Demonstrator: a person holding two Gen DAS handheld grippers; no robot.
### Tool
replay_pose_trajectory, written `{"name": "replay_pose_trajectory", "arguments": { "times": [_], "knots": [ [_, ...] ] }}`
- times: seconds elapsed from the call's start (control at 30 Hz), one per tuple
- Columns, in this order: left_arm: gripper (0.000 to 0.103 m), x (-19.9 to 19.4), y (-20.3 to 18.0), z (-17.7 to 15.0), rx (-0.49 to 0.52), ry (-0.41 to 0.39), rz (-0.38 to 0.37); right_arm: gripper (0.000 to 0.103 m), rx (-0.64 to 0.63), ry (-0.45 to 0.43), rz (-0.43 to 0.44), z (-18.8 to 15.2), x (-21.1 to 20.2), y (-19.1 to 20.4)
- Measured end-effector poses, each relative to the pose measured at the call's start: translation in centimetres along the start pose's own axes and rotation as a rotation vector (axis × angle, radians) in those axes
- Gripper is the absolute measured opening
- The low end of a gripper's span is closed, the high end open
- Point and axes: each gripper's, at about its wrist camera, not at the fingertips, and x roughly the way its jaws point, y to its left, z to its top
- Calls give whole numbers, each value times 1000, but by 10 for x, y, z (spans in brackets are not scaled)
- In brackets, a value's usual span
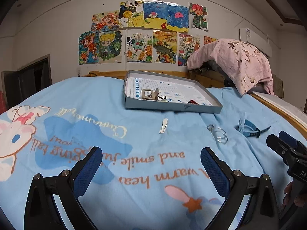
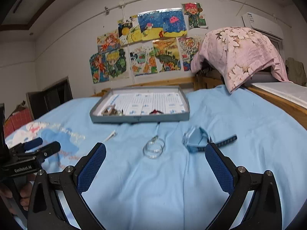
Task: Organize jewelry
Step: 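Lift both tools out of the tray back over the remaining jewelry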
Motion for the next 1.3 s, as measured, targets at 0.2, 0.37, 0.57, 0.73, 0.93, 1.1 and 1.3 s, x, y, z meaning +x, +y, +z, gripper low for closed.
{"name": "replay_pose_trajectory", "arguments": {
  "times": [0.2, 0.37, 0.57, 0.73, 0.93, 1.1, 1.3],
  "knots": [
    [103, -3, -1, -4, 8, 0, 11, 102, 5, -2, 3, -7, -2, -1],
    [103, -4, 2, -4, -5, 0, 12, 102, 17, 9, 10, -10, 1, -2],
    [103, -3, 1, -4, -3, 4, 16, 102, 15, 5, 18, -10, 2, -1],
    [103, -2, 3, 0, -11, -2, 24, 101, 7, -9, 21, -8, 2, 1],
    [103, 0, 7, 10, -35, -22, 33, 101, 8, -50, 14, -3, -3, 0],
    [103, 5, 6, 22, -31, -45, 46, 102, 16, -97, 17, 3, -4, -2],
    [103, 19, 1, 39, -25, -69, 55, 102, -5, -154, 19, 15, 4, -1]
  ]
}}
